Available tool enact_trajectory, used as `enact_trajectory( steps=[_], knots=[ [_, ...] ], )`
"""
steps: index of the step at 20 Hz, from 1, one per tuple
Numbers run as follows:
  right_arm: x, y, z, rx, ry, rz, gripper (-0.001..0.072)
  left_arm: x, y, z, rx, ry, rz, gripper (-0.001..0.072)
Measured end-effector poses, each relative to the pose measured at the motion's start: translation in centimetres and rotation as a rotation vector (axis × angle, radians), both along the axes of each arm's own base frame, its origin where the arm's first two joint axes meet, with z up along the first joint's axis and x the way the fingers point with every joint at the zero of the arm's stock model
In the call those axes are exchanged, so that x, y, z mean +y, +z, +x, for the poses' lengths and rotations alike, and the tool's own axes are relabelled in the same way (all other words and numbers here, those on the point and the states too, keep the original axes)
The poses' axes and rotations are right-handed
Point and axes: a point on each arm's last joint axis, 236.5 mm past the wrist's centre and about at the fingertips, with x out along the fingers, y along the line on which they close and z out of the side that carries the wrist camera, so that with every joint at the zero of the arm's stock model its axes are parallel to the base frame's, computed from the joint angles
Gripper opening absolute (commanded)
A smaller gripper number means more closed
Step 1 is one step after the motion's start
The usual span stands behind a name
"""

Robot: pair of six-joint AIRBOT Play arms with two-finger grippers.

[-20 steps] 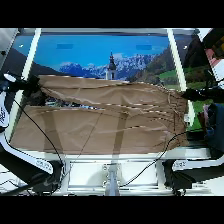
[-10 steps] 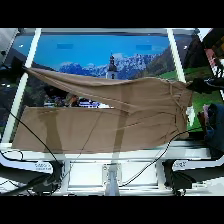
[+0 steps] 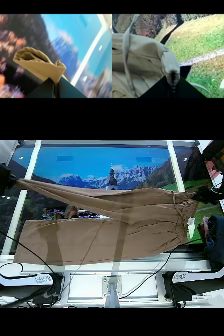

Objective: Fold the clothes and pants, and hang the long-sleeved shirts on hangers.

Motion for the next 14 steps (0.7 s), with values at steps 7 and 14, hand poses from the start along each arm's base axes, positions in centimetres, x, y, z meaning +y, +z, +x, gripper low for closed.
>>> enact_trajectory(
  steps=[7, 14],
  knots=[
    [-0.1, -0.1, -0.2, 0.011, -0.002, -0.004, 0.0032, -0.4, -4.9, -7.5, 0.343, -0.212, 0.118, 0.0017],
    [-0.1, -0.1, -0.3, 0.015, -0.002, -0.005, 0.0032, 1.0, -6.7, -11.8, 0.552, -0.399, 0.315, 0.0019]
  ],
)
